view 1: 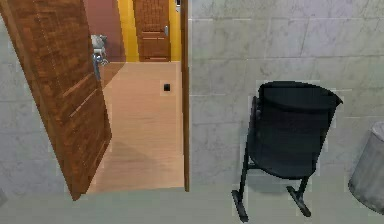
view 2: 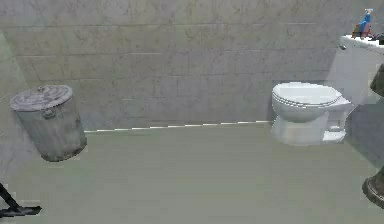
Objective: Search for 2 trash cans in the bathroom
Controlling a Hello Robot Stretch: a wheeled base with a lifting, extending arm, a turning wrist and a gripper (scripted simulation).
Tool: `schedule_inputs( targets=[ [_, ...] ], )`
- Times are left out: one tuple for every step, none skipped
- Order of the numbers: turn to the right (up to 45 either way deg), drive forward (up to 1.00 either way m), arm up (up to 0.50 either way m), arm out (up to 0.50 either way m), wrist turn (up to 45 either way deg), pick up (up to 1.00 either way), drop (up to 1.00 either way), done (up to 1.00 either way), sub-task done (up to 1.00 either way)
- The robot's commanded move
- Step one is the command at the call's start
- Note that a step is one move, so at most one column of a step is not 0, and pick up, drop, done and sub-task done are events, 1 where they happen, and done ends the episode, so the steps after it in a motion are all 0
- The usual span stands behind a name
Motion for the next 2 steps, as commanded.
schedule_inputs(
  targets=[
    [-3.0, 0.0, 0.0, 0.0, 0.0, 0.0, 0.0, 0.0, 0.0],
    [0.0, 0.45, 0.0, 0.0, 0.0, 0.0, 0.0, 0.0, 0.0]
  ],
)
